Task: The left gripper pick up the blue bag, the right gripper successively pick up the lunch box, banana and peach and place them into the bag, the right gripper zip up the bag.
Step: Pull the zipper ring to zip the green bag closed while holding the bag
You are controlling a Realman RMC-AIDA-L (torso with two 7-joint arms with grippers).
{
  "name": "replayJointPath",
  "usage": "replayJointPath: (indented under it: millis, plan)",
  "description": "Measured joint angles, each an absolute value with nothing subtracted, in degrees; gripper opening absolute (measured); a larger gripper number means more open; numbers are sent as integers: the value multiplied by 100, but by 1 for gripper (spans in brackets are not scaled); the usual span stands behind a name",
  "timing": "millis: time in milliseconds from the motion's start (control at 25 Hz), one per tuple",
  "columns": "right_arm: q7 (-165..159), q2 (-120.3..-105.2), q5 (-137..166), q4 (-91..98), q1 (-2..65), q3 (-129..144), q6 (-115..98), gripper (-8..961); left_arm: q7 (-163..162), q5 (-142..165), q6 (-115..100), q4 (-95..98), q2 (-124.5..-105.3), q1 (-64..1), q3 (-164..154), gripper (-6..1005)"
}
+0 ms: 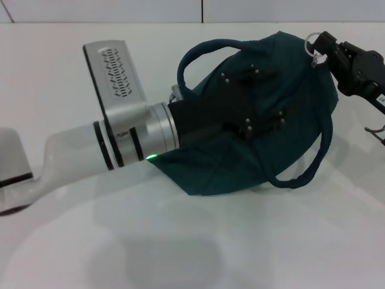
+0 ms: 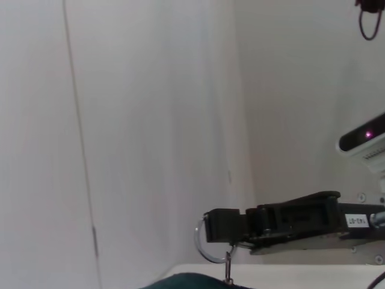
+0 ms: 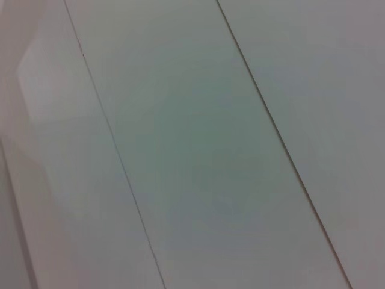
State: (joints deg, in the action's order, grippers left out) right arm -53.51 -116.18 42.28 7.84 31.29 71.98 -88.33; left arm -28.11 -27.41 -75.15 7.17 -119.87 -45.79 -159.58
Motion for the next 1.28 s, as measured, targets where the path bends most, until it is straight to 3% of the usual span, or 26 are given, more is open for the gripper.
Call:
replayJointPath:
  millis: [160,600,880,1280]
  plan:
    - [-5356,-11618,4227,803,3129,7198,-8835,16,-2472,-2739,-7540,794,-11984,-4450,-15798,727]
    - [-5370,-11618,4228,776,3181,7377,-8956,17,-1928,-2738,-7740,851,-11989,-4194,-15742,291]
    - [-5481,-11618,4228,831,3229,7580,-9039,17,-1438,-2738,-8143,927,-11974,-3826,-15478,163]
    - [-5884,-11618,4232,1099,3489,8195,-9129,17,-1272,-2763,-8852,570,-11931,-3510,-15275,96]
